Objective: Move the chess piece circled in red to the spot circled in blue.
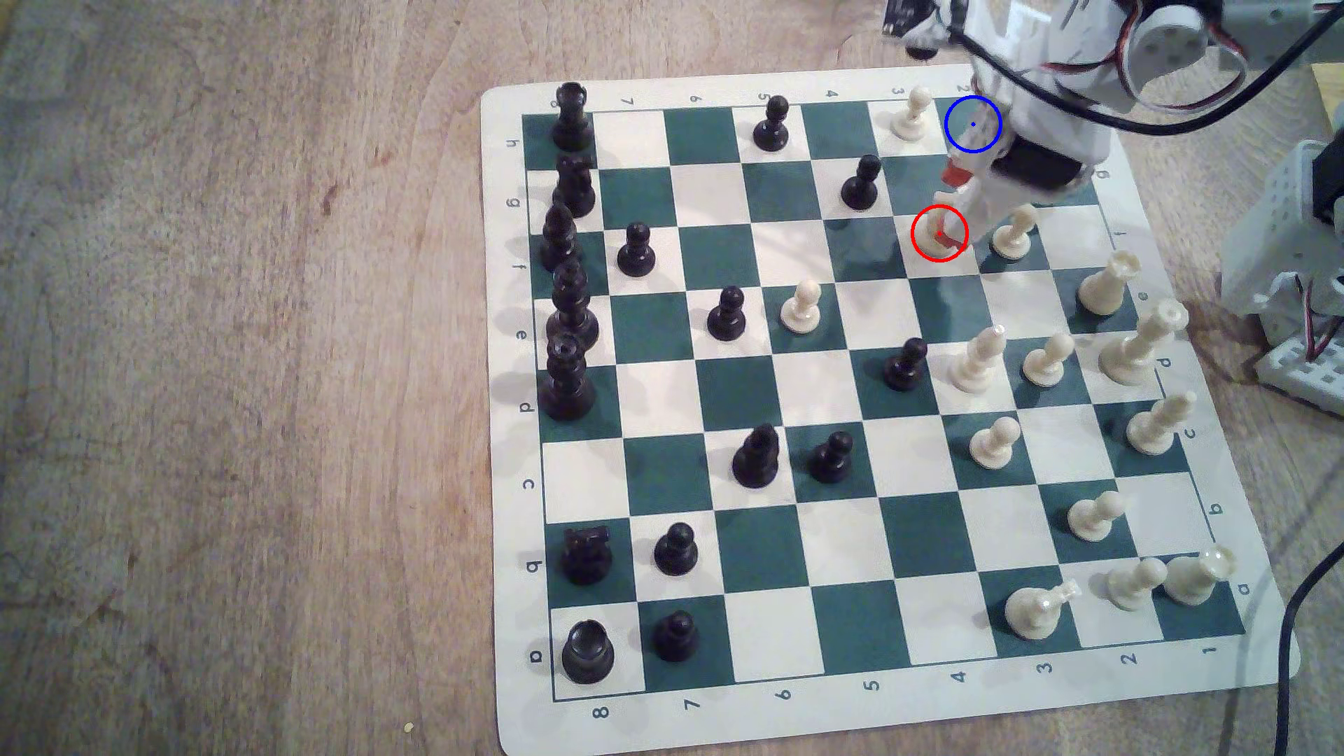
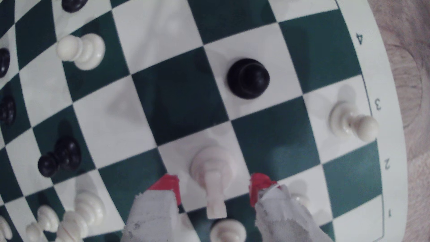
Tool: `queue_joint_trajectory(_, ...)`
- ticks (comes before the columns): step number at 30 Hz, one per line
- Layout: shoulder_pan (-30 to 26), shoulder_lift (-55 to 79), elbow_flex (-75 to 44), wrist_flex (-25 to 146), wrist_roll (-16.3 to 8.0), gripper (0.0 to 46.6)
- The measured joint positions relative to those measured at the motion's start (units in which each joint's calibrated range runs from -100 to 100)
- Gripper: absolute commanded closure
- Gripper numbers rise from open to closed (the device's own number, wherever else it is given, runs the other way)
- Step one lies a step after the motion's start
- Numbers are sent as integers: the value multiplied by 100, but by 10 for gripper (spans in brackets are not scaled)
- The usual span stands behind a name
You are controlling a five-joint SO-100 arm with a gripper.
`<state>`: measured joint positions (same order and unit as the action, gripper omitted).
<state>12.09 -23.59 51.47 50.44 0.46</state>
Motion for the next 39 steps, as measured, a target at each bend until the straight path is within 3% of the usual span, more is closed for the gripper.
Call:
queue_joint_trajectory(2, -7, 0, 0, 0, -20, 319)
queue_joint_trajectory(6, -7, 34, 0, -88, -29, 383)
queue_joint_trajectory(7, -7, 59, 0, -104, -44, 454)
queue_joint_trajectory(8, -7, 84, 0, -143, -68, 464)
queue_joint_trajectory(22, -96, 17, 0, -88, -98, 464)
queue_joint_trajectory(31, -88, -1307, 0, 645, -98, 464)
queue_joint_trajectory(39, 560, -2120, 0, 1036, -107, 464)
